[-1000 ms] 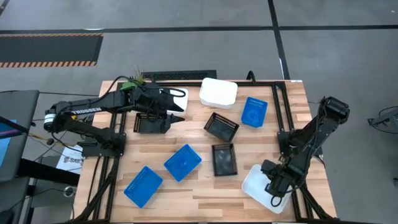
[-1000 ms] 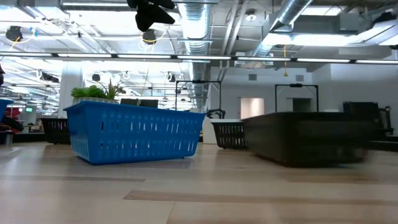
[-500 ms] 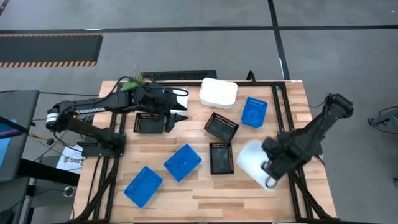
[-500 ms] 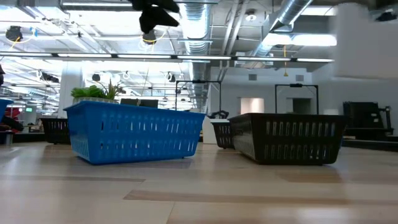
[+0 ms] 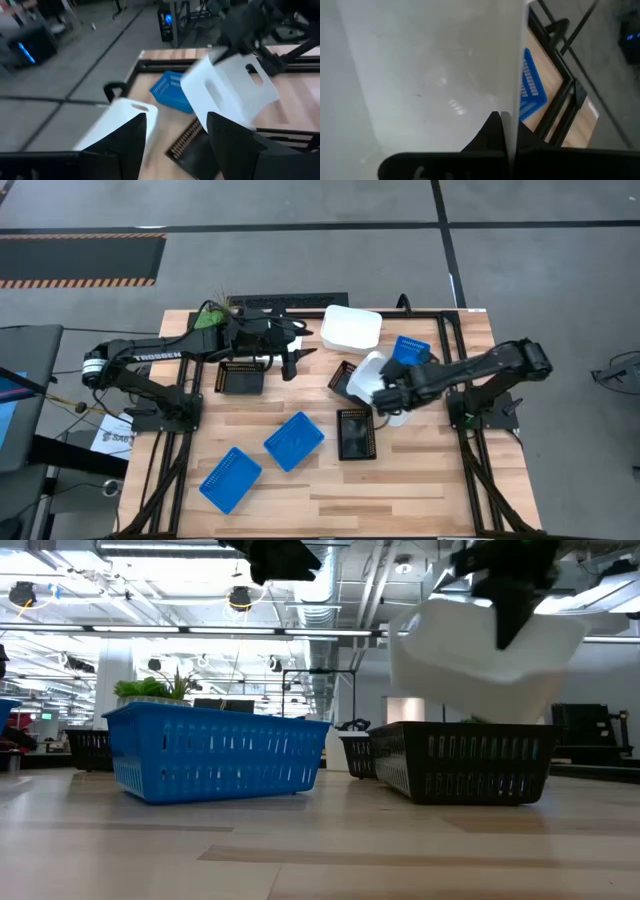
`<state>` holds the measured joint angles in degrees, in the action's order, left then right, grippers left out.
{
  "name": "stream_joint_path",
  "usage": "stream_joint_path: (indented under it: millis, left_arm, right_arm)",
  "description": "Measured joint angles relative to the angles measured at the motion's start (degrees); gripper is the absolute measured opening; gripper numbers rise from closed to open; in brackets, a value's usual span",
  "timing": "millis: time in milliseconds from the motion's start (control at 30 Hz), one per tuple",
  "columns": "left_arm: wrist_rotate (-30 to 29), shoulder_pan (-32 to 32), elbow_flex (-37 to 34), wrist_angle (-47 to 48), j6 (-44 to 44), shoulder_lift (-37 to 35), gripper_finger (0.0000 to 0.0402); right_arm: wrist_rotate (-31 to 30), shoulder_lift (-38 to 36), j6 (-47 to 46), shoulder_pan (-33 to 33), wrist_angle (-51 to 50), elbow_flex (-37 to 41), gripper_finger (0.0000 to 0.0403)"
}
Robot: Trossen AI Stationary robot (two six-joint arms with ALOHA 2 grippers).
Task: Stack baskets by color
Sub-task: Stack the bottom right white bin on top of the top left white bin
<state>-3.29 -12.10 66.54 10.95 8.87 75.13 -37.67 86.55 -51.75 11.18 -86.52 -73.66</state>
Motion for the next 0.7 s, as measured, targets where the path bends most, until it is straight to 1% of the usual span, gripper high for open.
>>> stream_joint_path:
  millis: [100, 167, 267, 400, 467, 567, 633, 700]
  left_arm:
    - [2.21, -0.73, 0.00, -0.21, 1.63, 0.00, 0.0197]
    - [3.82, -1.11, 0.00, -0.25, 2.58, 0.00, 0.0197]
    - [4.18, -1.13, 0.00, -0.74, 3.21, 0.02, 0.0197]
    - [4.41, -0.96, 0.00, -4.15, 0.39, 0.02, 0.0197]
    - [3.16, -0.73, 0.00, -3.91, 0.30, 0.02, 0.0197]
    - [-0.87, -0.28, 0.04, -4.13, 1.65, 0.94, 0.0197]
    - [-3.00, -0.28, -0.09, -3.00, 1.85, 1.46, 0.0197]
    - [-3.67, -0.28, 0.13, -3.62, 2.04, 2.89, 0.0197]
  right_arm:
    - [-1.15, 3.16, 6.26, -2.47, 0.08, -3.86, 0.0001]
    - [-3.02, 4.99, 9.50, -3.71, 0.04, -6.96, 0.0001]
    - [-6.02, 7.45, 12.81, -5.10, 0.41, -11.65, 0.0001]
    - [-9.18, 9.69, 14.94, -6.87, 0.81, -16.97, 0.0001]
    - [-10.53, 10.84, 15.08, -8.00, 1.67, -19.06, 0.0001]
    - [-12.11, 11.71, 18.13, -9.93, 4.01, -21.37, 0.0001]
    - [-12.74, 12.10, 21.45, -11.31, 7.83, -22.62, 0.0001]
    - [-12.68, 12.21, 24.75, -12.55, 12.08, -23.18, 0.0001]
